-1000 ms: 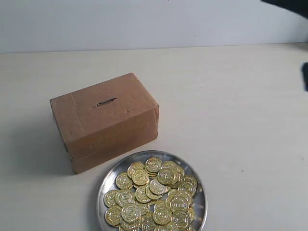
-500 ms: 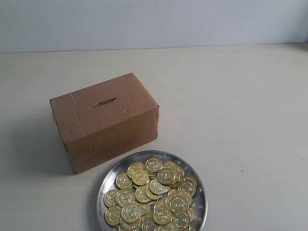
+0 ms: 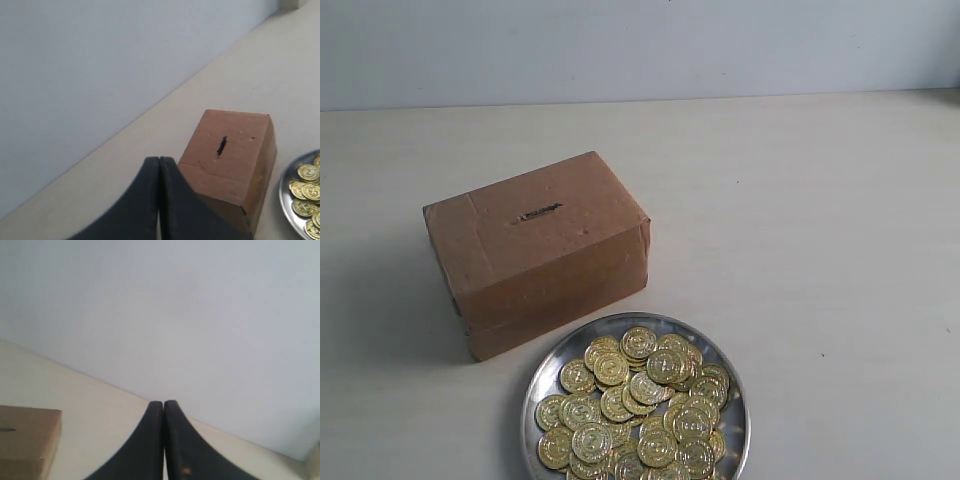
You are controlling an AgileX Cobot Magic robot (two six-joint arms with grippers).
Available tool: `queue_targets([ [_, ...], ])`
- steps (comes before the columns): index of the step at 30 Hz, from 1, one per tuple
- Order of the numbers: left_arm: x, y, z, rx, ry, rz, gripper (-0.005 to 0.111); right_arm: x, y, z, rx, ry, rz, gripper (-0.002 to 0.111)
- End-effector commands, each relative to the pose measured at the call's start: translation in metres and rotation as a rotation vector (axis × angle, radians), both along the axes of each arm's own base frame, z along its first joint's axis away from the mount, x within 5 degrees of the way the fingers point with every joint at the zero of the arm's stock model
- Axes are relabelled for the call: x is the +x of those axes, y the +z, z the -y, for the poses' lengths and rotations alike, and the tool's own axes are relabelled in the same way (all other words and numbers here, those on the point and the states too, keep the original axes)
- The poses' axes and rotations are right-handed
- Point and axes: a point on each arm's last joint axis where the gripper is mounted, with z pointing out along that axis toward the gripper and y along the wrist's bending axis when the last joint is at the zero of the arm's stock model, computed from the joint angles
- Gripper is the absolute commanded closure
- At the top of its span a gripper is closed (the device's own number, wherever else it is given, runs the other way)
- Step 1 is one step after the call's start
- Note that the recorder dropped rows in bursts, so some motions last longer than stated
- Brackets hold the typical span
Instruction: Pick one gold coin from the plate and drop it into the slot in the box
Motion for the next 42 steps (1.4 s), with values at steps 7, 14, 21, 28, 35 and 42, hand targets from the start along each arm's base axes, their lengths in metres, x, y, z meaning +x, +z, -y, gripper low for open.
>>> queue_targets([
  [7, -0.042, -0.045, -0.007, -0.029, 0.167, 0.110, 0.107, -0.072, 0.005, 0.051, 0.139, -0.433, 0.207, 0.108],
  [14, -0.056, -0.063, -0.007, -0.033, 0.160, 0.161, 0.107, -0.126, -0.001, 0.058, 0.195, -0.571, 0.370, 0.108],
  [21, -0.057, -0.064, -0.008, -0.037, 0.092, 0.155, 0.107, -0.147, -0.006, 0.054, 0.206, -0.647, 0.437, 0.108],
  [28, -0.057, -0.064, -0.008, -0.040, 0.088, 0.154, 0.107, -0.148, -0.005, 0.052, 0.219, -0.653, 0.436, 0.108],
  [35, -0.057, -0.064, -0.008, -0.040, 0.088, 0.154, 0.107, -0.148, -0.005, 0.052, 0.219, -0.650, 0.436, 0.108],
  [42, -0.057, -0.065, -0.008, -0.040, 0.088, 0.152, 0.107, -0.142, -0.007, 0.044, 0.296, -0.550, 0.424, 0.108],
])
